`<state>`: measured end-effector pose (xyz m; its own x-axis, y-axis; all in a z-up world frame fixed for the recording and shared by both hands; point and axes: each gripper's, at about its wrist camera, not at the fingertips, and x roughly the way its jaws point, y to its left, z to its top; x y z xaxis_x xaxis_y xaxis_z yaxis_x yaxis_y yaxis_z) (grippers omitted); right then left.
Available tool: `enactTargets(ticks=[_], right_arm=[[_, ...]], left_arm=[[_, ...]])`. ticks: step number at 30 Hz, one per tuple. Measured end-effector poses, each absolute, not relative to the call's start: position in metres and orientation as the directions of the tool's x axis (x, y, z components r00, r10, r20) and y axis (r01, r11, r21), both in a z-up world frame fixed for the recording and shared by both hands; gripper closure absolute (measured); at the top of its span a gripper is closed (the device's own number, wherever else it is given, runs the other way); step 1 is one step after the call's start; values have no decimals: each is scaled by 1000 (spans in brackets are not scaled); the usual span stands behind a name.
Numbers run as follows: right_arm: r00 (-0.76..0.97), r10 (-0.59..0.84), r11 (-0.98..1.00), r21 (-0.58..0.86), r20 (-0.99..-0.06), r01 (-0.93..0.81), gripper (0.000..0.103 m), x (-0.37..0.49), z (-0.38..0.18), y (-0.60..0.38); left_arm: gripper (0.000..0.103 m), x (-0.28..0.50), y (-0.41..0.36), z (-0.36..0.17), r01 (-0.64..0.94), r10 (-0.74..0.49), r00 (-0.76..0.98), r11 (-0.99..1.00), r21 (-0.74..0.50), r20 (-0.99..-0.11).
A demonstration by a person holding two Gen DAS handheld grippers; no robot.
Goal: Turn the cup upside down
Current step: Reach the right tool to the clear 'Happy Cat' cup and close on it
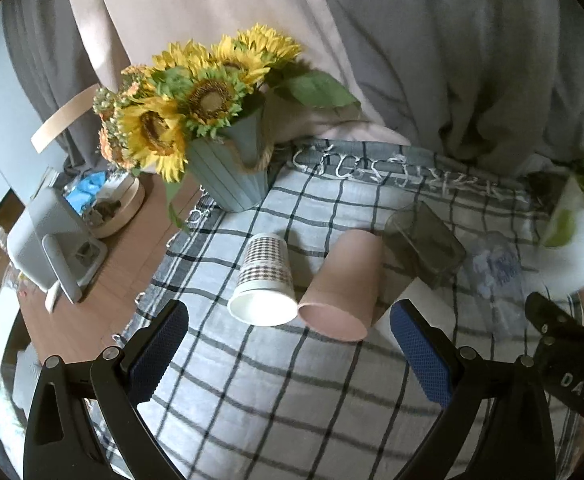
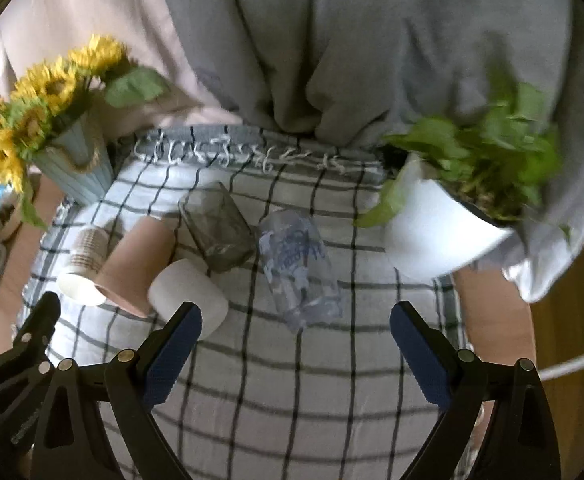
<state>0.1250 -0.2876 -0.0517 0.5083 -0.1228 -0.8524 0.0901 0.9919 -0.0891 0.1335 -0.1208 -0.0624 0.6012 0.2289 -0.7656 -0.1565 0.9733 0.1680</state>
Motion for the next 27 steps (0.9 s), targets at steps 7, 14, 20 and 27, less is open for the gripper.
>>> enactTargets(ticks=[7, 14, 20, 27], right_arm=[[437, -113, 994, -105, -892, 42, 8, 168, -95, -305], [396, -107, 993, -119, -912, -7, 8, 199, -130, -309], [340, -76, 996, -90, -937, -26, 12, 217, -154, -314], [287, -52, 998, -62, -957, -26, 20, 229, -181, -318]], left_arm=[[0, 162, -139, -81, -217, 316, 568, 948, 231, -760], [0, 183, -154, -94, -238, 387, 536, 922, 306, -750], [0, 193, -157, -100, -246, 399, 511, 916, 315, -761], [0, 198, -162, -105, -251, 412, 502, 911, 327, -760]])
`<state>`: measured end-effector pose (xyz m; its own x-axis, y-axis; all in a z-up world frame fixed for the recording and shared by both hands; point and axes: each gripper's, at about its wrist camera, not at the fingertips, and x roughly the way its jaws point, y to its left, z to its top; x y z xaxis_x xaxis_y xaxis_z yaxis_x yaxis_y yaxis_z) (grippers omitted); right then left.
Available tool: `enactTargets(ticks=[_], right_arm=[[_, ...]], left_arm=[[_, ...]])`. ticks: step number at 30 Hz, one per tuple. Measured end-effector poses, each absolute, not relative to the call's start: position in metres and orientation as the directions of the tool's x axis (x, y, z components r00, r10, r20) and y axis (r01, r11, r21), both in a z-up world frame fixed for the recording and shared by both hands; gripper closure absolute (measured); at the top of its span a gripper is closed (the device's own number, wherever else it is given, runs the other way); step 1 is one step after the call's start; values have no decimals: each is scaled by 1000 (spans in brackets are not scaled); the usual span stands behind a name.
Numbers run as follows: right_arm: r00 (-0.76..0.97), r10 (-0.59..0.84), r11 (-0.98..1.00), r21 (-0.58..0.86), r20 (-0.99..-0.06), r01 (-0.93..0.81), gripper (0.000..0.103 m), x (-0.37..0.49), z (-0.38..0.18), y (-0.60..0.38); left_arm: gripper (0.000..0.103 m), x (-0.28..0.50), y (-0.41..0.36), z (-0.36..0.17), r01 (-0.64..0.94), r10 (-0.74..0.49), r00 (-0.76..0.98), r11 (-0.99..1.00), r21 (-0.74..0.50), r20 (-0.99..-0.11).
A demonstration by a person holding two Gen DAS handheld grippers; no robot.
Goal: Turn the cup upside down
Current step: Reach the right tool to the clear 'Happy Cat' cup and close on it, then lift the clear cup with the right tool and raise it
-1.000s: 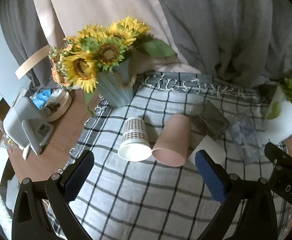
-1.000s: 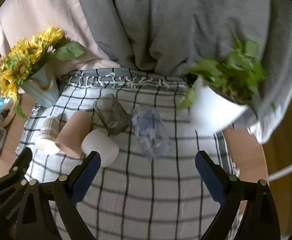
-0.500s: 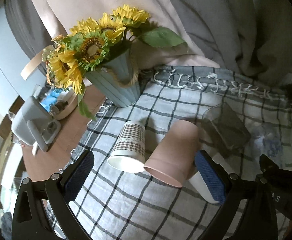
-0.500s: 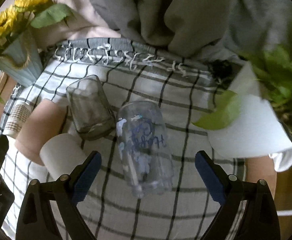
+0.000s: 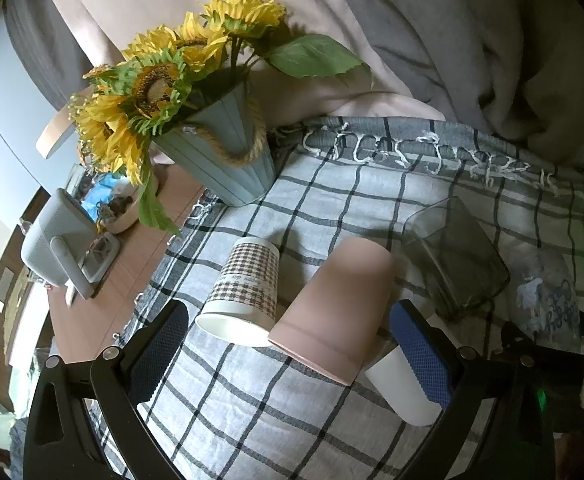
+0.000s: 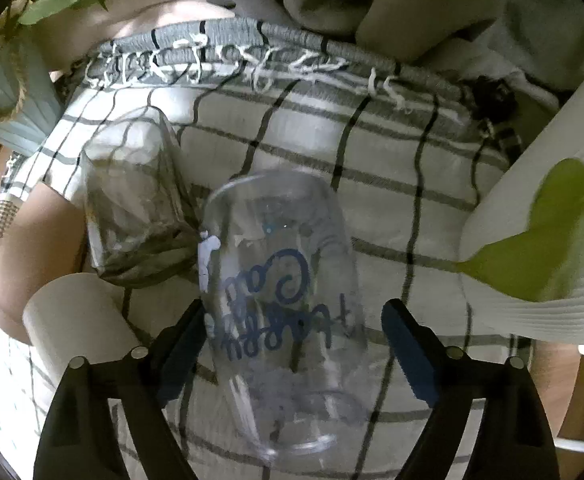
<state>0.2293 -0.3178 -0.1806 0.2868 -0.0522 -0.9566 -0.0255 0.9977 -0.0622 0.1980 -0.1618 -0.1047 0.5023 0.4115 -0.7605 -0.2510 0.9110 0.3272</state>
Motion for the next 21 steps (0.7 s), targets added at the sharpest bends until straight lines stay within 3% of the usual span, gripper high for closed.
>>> enactTargets(ticks=[4, 12, 21], right_arm=[[270, -36, 998, -47, -962, -33, 29, 233, -191, -317], [313, -47, 999, -50, -949, -1, 31, 227, -186, -318], [389, -51, 997, -26, -920, 69, 31, 182, -134, -318]], left_arm=[[0, 199, -163, -106, -249, 413, 501, 911, 330, -761], [0, 194, -160, -101, -223, 387, 513, 922, 317, -766], [0, 170, -142, -82, -167, 324, 546, 946, 279, -773]])
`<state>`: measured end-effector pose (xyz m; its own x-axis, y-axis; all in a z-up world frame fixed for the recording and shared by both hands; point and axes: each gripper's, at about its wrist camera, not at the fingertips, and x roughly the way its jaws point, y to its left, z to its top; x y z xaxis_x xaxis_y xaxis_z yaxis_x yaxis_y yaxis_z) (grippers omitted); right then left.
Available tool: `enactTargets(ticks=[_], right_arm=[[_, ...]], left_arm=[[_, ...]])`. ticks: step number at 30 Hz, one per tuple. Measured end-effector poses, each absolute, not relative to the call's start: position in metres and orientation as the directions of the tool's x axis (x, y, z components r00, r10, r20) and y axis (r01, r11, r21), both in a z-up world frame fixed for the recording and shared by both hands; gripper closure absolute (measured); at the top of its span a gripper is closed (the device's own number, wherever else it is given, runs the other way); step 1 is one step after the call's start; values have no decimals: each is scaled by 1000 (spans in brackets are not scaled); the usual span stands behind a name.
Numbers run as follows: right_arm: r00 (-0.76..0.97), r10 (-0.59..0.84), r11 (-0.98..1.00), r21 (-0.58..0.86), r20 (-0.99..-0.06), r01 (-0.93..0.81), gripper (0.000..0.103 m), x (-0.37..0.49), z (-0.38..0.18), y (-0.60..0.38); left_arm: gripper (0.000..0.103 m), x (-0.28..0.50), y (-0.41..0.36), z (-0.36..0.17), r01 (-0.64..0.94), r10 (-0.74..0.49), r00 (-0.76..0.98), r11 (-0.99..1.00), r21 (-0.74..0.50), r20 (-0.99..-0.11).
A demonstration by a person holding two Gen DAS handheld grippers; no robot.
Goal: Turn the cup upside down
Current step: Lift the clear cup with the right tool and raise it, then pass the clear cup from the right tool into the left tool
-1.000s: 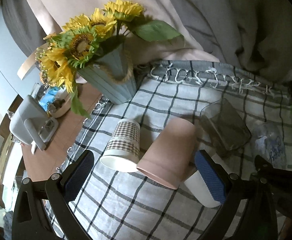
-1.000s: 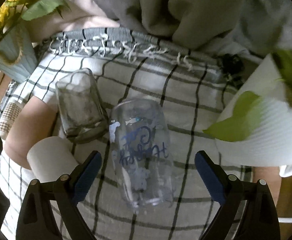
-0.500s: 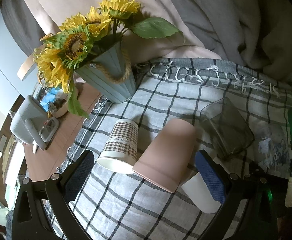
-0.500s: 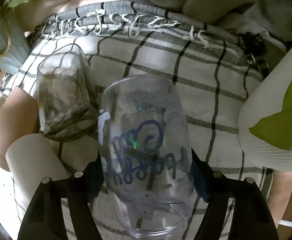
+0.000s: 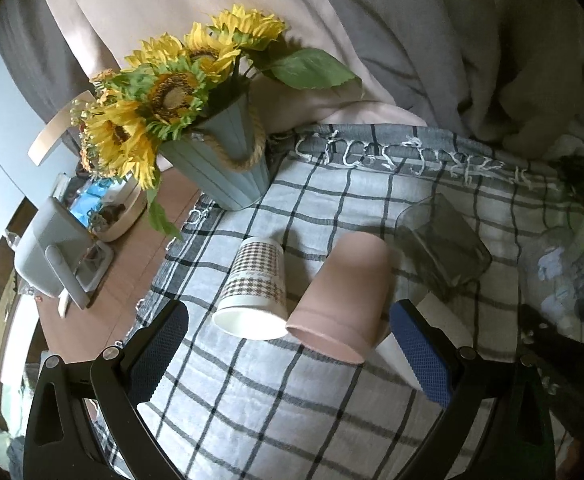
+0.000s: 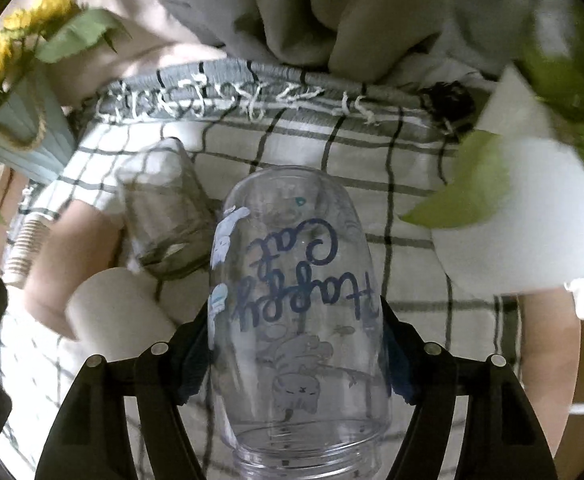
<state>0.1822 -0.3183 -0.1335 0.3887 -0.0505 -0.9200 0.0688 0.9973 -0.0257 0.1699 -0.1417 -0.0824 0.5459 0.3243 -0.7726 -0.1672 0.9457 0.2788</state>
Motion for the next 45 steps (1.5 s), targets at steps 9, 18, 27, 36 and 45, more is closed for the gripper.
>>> enactTargets(ticks=[9, 18, 27, 36, 45], right_arm=[[484, -108, 991, -57, -868, 119, 31, 128, -78, -285], [466, -105, 984, -22, -879, 179, 31, 77, -75, -226], [386, -62, 972, 31, -921, 232, 31, 59, -118, -172], [323, -61, 969, 22, -944, 246, 31, 63, -158, -144], [284, -65, 968, 8, -956, 249, 31, 58, -168, -132]], left_arm=[[0, 131, -109, -73, -63, 228, 569, 970, 235, -790], [0, 94, -49, -84, 35, 189, 538, 969, 246, -821], [0, 82, 3, -116, 78, 203, 476, 959, 271, -856], [0, 80, 20, -144, 113, 189, 419, 960, 257, -888], [0, 80, 31, -147, 98, 179, 405, 967, 237, -897]])
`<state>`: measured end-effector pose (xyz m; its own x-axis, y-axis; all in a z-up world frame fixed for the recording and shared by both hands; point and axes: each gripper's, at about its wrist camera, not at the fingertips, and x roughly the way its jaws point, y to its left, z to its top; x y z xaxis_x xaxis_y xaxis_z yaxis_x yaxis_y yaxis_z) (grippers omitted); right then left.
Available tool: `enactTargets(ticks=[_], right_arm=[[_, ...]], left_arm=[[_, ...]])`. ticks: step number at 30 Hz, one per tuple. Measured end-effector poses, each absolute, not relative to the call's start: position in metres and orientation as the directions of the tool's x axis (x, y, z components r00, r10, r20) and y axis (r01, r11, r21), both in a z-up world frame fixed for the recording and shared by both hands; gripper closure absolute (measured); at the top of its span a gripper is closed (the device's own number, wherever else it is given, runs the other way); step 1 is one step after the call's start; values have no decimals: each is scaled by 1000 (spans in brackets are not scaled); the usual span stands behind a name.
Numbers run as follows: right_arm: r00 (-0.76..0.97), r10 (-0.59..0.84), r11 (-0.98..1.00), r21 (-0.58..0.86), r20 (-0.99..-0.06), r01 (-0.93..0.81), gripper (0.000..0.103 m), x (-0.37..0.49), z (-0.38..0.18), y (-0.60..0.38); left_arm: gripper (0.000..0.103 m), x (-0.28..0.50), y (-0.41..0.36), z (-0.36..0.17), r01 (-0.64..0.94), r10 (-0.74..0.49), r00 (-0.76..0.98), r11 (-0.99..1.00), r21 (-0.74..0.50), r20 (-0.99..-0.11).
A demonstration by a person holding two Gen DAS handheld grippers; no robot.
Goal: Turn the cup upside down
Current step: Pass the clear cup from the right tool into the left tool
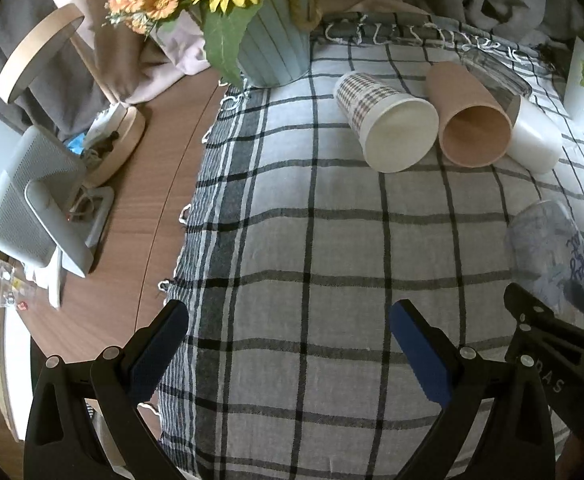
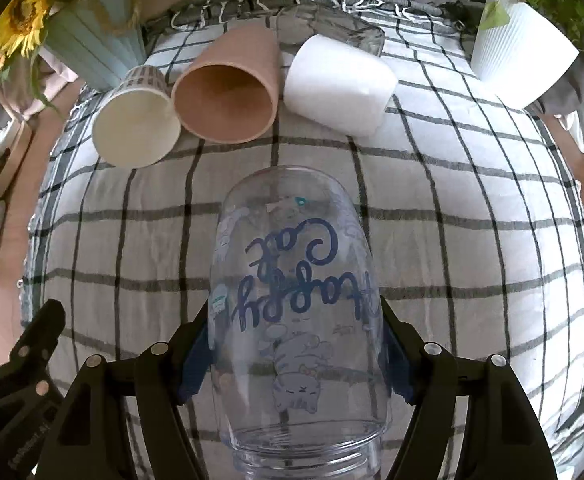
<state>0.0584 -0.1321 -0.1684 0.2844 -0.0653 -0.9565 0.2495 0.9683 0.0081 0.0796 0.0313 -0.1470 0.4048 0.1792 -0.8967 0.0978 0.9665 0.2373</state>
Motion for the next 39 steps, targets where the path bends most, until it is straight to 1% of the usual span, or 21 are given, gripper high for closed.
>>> enactTargets(ticks=[11, 15, 18, 22, 23, 24, 28, 30, 39], right_arm=[[240, -26, 966, 37, -970, 254, 30, 64, -180, -132], [287, -28, 968, 46, -958, 248, 23, 58, -165, -133], [332, -36, 966, 53, -943, 253, 23, 50, -142, -135], [394, -50, 953, 74, -918, 295, 23, 35, -113, -147], [406, -60, 946, 78, -912, 316, 23, 31, -106, -153], [414, -65, 941, 82, -908, 328, 23, 31, -102, -157], [437, -93, 922, 88, -895, 376, 23, 19, -87, -176], [442, -104, 910, 94, -891, 404, 23, 11, -82, -188], [441, -133, 850, 127, -888, 512, 23, 0, -81, -243]], left_arm=[[0, 79, 34, -148, 90, 165, 381, 972, 215, -910], [0, 79, 34, -139, 79, 161, 390, 975, 207, -906], [0, 79, 32, -131, 90, 143, 394, 977, 193, -908], [0, 81, 21, -129, 145, 58, 335, 983, 112, -940], [0, 82, 15, -130, 165, 14, 303, 984, 67, -953], [0, 82, 12, -130, 172, -5, 286, 984, 46, -958], [0, 82, -15, -126, 227, -65, 250, 974, -7, -966], [0, 84, -30, -124, 256, -115, 217, 965, -58, -969], [1, 105, -90, -133, 319, -133, 152, 944, -78, -979]])
